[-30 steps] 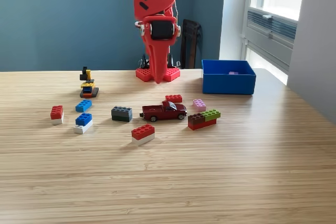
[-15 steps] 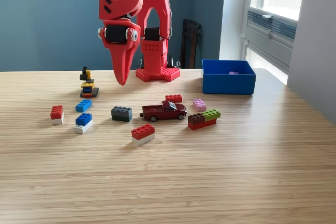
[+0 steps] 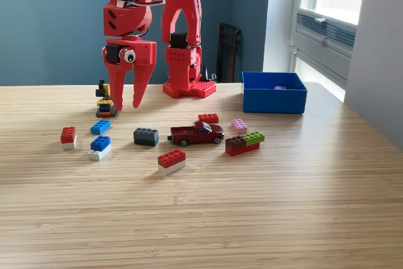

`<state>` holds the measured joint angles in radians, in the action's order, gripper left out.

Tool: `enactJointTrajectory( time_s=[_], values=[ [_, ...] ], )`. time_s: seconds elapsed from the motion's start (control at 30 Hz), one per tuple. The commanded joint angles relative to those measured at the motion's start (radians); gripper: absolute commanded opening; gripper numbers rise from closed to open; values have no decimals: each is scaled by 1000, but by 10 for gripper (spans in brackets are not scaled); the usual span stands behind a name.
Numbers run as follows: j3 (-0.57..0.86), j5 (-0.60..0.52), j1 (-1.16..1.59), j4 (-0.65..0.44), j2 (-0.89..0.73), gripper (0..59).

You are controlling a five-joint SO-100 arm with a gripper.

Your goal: Grasp a lego block and put it in the bin.

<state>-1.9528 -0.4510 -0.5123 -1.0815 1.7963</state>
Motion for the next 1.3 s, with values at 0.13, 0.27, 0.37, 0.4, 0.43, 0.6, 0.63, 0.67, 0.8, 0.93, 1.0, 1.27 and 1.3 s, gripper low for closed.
enactJointTrajectory(
  time_s=[0.13, 0.27, 0.37, 0.4, 0.43, 0.6, 0.63, 0.67, 0.8, 0.93, 1.0, 1.27, 1.3],
  values=[
    [-14, -124, -106, 17, 66, 131],
    [-34, -158, -155, 31, 66, 157],
    [-44, -160, -178, 46, 64, 158],
    [-48, -160, -183, 48, 64, 158],
    [-48, -160, -189, 51, 64, 158],
    [-44, -164, -204, 75, 63, 168],
    [-41, -169, -204, 75, 63, 168],
    [-40, -178, -204, 77, 63, 168],
    [-49, -206, -199, 97, 61, 170],
    [-83, -213, -198, 144, 61, 174],
    [-91, -215, -195, 150, 61, 174],
    [-55, -242, -176, 152, -14, 171],
    [-41, -245, -176, 150, -38, 171]
  ],
)
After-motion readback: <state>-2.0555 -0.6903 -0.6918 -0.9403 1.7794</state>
